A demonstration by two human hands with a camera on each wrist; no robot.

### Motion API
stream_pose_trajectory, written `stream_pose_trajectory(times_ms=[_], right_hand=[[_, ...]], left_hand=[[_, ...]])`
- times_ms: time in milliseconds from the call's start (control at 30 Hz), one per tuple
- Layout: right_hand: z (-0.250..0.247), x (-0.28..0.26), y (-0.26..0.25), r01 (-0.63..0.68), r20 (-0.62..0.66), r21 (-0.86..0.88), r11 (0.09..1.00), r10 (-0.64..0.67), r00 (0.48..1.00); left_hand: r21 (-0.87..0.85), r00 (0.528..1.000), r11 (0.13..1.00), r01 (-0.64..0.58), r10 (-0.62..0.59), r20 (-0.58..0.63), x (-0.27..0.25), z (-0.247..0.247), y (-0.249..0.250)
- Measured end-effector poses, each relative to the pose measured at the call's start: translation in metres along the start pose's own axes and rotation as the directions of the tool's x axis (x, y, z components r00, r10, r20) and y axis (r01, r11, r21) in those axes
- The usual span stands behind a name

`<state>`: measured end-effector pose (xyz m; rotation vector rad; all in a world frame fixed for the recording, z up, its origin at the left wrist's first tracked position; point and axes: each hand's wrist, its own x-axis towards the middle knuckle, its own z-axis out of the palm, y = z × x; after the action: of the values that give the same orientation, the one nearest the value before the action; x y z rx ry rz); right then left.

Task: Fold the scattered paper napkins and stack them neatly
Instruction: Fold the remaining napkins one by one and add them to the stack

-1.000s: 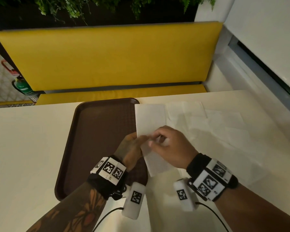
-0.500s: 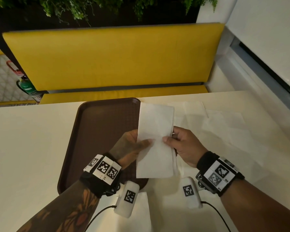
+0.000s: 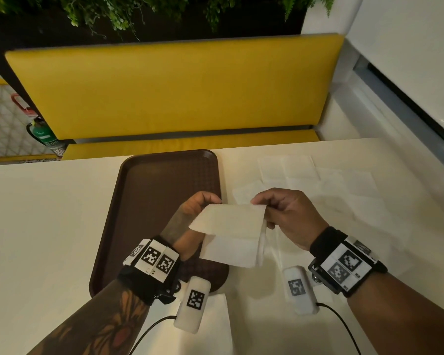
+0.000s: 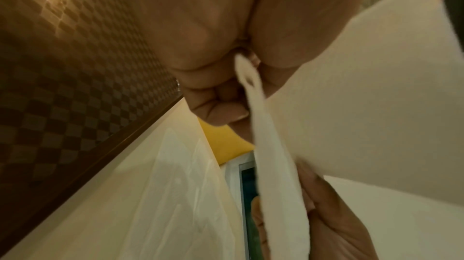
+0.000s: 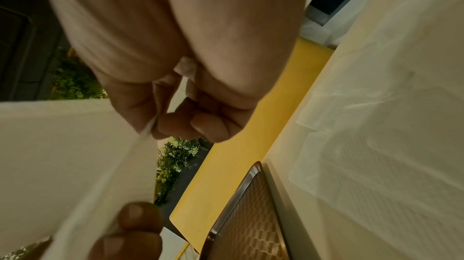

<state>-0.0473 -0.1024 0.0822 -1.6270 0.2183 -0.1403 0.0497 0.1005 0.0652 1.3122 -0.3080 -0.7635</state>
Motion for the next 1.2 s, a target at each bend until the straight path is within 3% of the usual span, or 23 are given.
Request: stream_pose_trajectory(times_ms=[100, 233, 333, 400, 500, 600, 700, 967, 1200], right_hand=[[-0.003, 0.001, 0.003, -0.018, -0.005, 0.014, 1.000, 0.018, 1.000], [-0.005, 0.001, 0.002, -0.060, -0.021, -0.023, 0.998, 0.059, 0.998], [-0.008, 0.000, 0.000, -0.076, 0.012, -0.024, 0.997, 0.076, 0.997], [-0.010, 0.001, -0.004, -0.115, 0.032, -0.004, 0.993, 0.115, 0.993], [-0.006, 0.006, -0.011, -0.153, 0.096, -0.215, 0.964, 0.177, 0.979], [0.010, 0.012, -0.015, -0.027, 0.228, -0.461, 0.887, 0.148, 0.962], [0.021, 0.014, -0.013, 0.024, 0.278, -0.488, 0.873, 0.129, 0.952], [0.029, 0.010, -0.012, -0.013, 0.290, -0.528, 0.849, 0.195, 0.937], [0.051, -0.013, 0.006, -0.082, 0.367, -0.522, 0.849, 0.310, 0.877]], left_hand=[[-0.052, 0.999, 0.998, 0.042, -0.043, -0.001, -0.001, 0.002, 0.003], [0.038, 0.992, 0.992, 0.117, -0.115, -0.057, -0.002, 0.007, 0.010], [0.021, 0.990, 0.993, 0.113, -0.111, -0.084, -0.004, 0.008, 0.014], [0.103, 0.992, 0.990, 0.098, -0.089, -0.087, -0.005, 0.005, 0.016], [0.246, 0.999, 0.968, 0.038, -0.032, -0.027, -0.010, 0.003, 0.017], [0.329, 1.000, 0.944, -0.009, 0.012, -0.007, -0.013, 0.006, 0.018], [0.371, 0.999, 0.928, -0.027, 0.039, -0.025, -0.015, 0.008, 0.019], [0.552, 0.993, 0.828, 0.098, -0.048, -0.105, -0.024, -0.014, 0.017], [0.637, 0.975, 0.739, 0.221, -0.145, -0.171, -0.057, -0.038, -0.005]])
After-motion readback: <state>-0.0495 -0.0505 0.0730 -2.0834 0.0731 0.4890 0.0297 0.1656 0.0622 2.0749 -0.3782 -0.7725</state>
